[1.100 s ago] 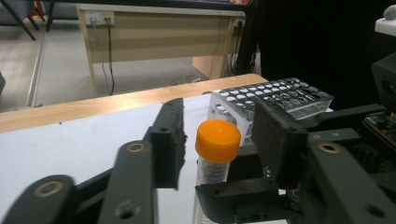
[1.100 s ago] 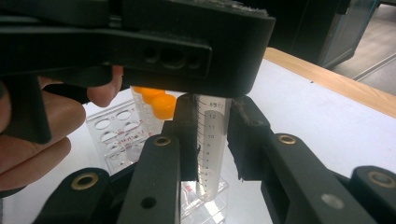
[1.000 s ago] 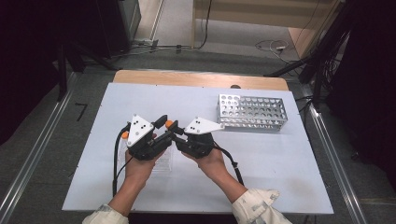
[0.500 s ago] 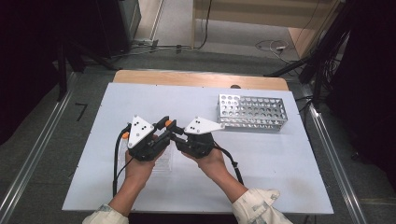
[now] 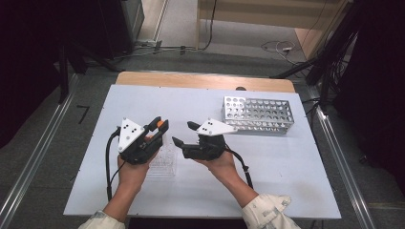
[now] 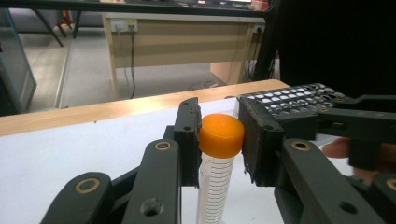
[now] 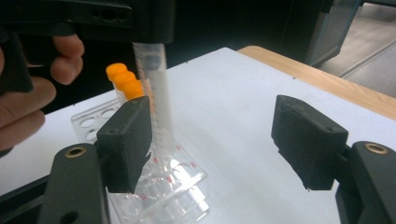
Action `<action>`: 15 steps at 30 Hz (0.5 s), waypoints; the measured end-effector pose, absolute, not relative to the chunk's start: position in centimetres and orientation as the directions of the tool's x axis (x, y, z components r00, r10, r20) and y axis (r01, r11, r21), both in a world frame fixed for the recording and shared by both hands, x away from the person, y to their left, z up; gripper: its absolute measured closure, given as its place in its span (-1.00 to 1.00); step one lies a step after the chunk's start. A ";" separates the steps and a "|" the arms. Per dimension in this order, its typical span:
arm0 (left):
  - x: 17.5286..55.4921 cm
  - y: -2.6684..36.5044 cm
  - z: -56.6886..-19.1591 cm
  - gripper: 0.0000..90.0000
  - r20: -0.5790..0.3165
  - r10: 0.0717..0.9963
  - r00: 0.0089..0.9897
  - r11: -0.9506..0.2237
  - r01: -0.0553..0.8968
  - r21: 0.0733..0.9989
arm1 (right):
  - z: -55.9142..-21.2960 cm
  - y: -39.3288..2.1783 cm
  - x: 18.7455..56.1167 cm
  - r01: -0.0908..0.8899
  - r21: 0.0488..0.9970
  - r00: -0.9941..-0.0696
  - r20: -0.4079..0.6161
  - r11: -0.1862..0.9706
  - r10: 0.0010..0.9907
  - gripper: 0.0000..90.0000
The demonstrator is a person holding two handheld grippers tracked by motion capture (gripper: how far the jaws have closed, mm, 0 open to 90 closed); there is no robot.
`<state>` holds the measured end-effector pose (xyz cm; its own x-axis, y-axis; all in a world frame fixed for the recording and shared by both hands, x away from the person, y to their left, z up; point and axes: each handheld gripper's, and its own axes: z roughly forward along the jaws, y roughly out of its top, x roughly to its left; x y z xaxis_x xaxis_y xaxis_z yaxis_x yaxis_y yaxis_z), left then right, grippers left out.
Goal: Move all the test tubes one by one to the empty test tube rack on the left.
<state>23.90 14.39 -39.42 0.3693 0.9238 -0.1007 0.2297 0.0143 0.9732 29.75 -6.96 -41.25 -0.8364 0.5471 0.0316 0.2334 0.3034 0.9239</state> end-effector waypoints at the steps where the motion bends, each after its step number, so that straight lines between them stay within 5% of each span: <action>1: 23.9 14.5 -39.6 0.57 -0.103 0.926 0.364 0.017 0.232 0.973 | -41.4 -7.1 29.8 0.234 0.923 -0.835 0.030 0.305 0.549 -0.39; 15: 24.3 14.9 -41.7 0.57 -0.102 0.932 0.348 0.013 0.249 0.969 | -41.8 -8.0 29.6 0.245 0.921 -0.828 0.037 0.302 0.559 -0.37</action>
<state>24.26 14.88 -41.74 0.3479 0.9320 -0.1016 0.2486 0.0128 0.9685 29.60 -8.02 -41.85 -0.8283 0.5590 0.0368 0.2449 0.3023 0.9212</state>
